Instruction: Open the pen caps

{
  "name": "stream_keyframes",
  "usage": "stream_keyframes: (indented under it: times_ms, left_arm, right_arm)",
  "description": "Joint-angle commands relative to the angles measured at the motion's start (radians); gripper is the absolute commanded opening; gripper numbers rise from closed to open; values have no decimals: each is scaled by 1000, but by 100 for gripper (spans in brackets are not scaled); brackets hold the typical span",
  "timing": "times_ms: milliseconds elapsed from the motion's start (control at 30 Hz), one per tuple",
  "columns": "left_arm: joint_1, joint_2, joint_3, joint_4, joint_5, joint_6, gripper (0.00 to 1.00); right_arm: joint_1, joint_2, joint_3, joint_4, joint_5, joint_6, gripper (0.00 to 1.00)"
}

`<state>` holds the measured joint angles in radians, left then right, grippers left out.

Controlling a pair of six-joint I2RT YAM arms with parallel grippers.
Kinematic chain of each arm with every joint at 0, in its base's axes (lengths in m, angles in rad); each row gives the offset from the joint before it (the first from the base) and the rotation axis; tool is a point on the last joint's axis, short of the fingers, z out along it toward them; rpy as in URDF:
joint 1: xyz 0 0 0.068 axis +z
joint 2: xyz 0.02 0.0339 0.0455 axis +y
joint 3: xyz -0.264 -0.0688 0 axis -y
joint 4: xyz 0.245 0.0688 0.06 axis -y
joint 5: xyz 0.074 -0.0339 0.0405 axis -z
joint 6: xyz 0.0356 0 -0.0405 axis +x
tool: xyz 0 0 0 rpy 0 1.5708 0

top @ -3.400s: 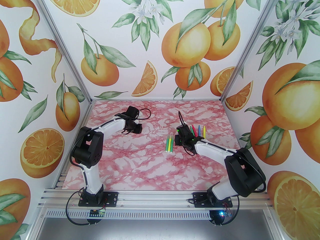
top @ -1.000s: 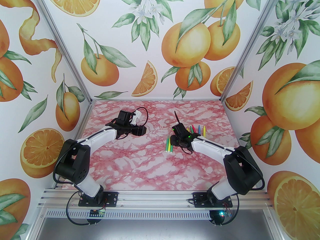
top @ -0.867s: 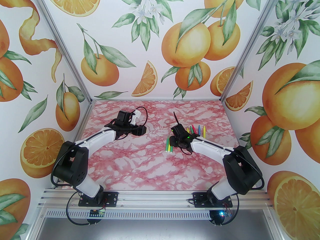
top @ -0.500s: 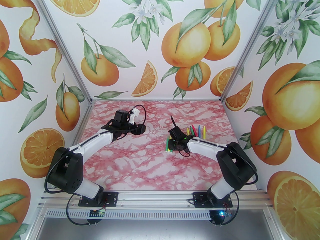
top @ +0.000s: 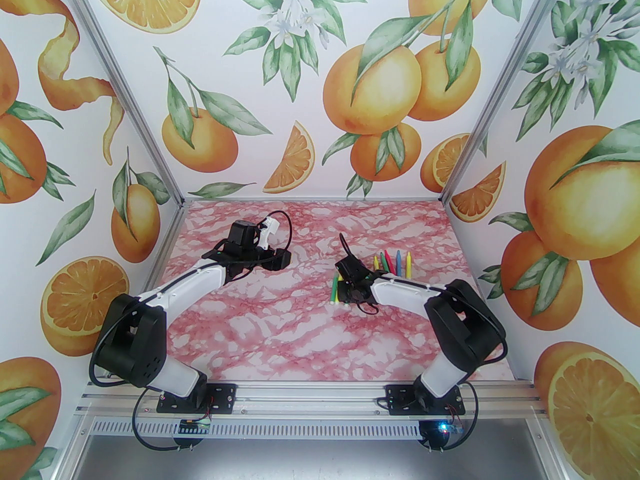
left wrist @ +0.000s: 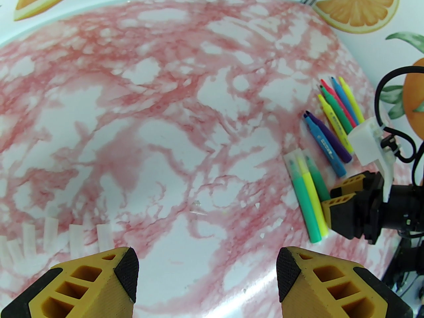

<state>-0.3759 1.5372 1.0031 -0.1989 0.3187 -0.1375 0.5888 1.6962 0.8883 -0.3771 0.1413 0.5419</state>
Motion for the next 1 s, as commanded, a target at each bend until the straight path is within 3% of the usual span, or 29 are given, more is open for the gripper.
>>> stream_keyframes:
  times_ms: [0,300,567,967]
  left_arm:
    - [-4,-31,-11,-1,-7,19,72]
    - [-4,-31,-11,-8,-18,29,72]
    - [-3,-7,-8,3,-23,12,73]
    - [-3,43,14,59,84,-64,73]
  right_arm:
    - [6,59,45,-28,55,-5,35]
    - [6,120,90,-78,70,-23,29]
    - [6,133,111,-80,56,-26,15]
    - [4,-43,62,-10,3,-92,7]
